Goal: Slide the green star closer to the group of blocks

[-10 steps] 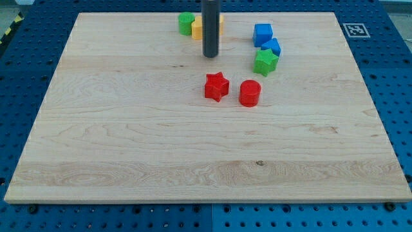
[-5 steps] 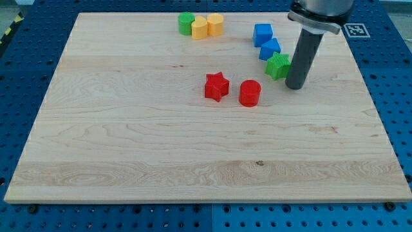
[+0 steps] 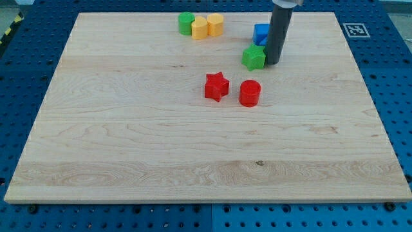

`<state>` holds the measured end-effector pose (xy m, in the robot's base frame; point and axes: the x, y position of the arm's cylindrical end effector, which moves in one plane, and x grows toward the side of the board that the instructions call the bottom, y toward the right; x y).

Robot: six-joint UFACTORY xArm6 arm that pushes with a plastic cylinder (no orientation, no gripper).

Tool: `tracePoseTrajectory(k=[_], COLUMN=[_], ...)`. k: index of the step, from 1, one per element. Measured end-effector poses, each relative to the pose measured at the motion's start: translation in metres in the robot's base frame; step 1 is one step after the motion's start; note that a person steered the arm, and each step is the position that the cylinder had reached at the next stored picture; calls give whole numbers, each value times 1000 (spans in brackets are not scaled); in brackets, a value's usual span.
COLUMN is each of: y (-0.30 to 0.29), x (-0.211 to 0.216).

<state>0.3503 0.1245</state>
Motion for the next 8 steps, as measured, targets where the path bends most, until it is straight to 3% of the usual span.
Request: tracePoseTrajectory(k=[2, 4, 6, 7, 8], y=[-4, -52, -45, -68, -118], x=[13, -28, -5, 3, -26])
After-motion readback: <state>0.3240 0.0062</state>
